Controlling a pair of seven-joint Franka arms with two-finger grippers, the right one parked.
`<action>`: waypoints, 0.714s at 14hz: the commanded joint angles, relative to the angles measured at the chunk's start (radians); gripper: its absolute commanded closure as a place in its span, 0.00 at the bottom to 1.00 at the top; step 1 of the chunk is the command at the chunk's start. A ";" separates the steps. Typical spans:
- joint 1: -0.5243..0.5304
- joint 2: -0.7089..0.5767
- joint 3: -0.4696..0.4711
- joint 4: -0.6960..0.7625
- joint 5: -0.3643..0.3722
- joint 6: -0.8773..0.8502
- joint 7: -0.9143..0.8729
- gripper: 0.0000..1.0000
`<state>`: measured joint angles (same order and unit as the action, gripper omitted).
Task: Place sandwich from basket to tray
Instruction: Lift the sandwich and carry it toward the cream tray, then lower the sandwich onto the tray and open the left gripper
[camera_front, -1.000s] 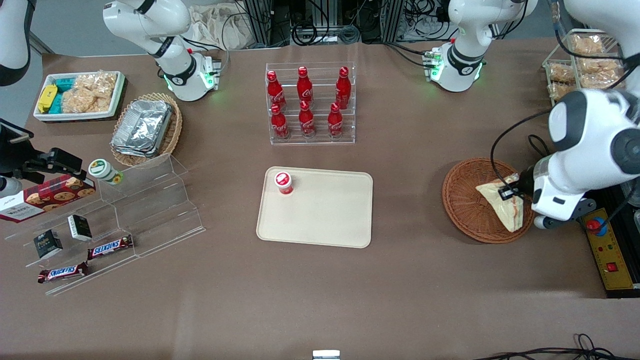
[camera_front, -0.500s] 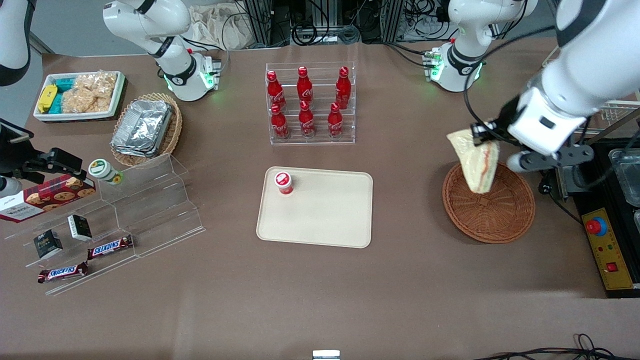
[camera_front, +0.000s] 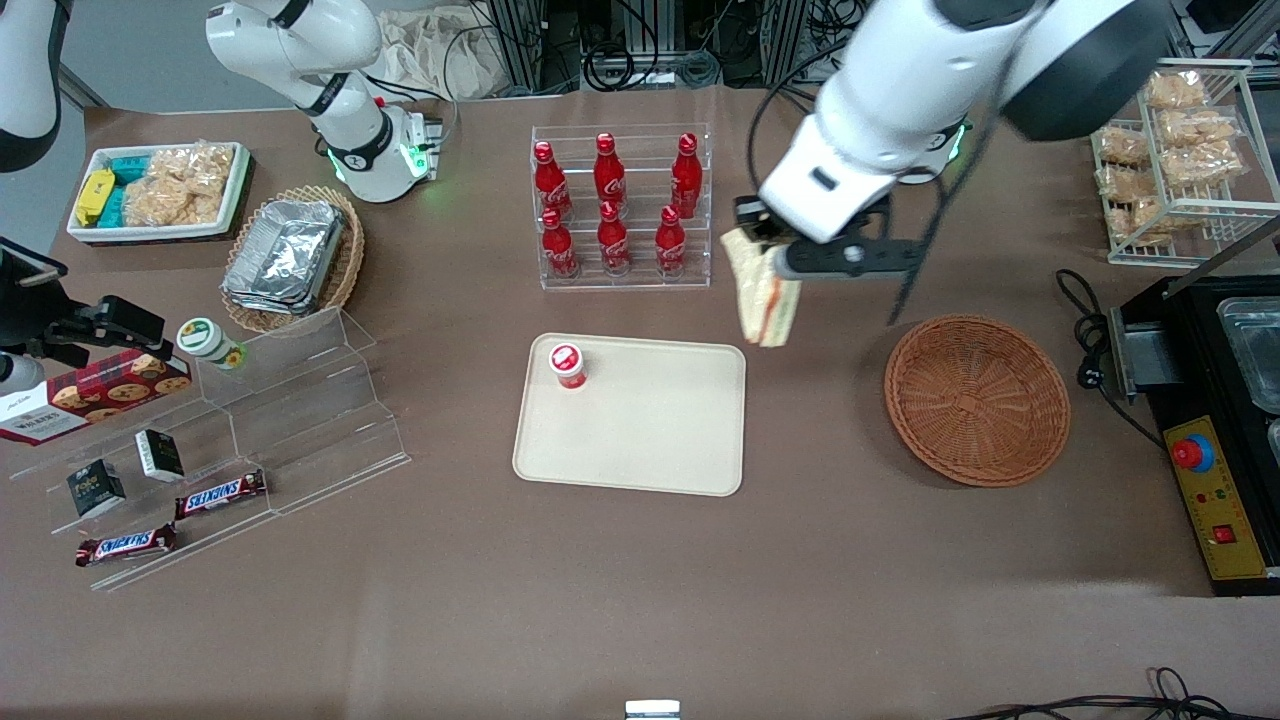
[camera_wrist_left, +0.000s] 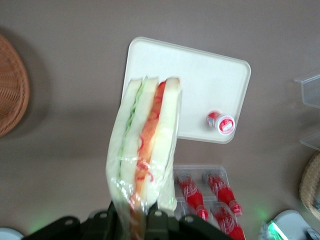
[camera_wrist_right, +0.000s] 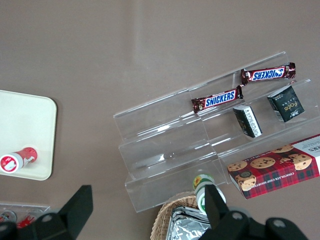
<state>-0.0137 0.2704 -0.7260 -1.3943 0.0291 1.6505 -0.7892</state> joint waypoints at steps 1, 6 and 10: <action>-0.105 0.177 -0.006 0.015 0.136 0.069 -0.067 0.78; -0.183 0.484 0.004 0.014 0.352 0.290 -0.137 0.77; -0.181 0.578 0.059 0.014 0.410 0.342 -0.089 0.77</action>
<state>-0.1890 0.8332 -0.6871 -1.4168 0.4193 1.9941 -0.9046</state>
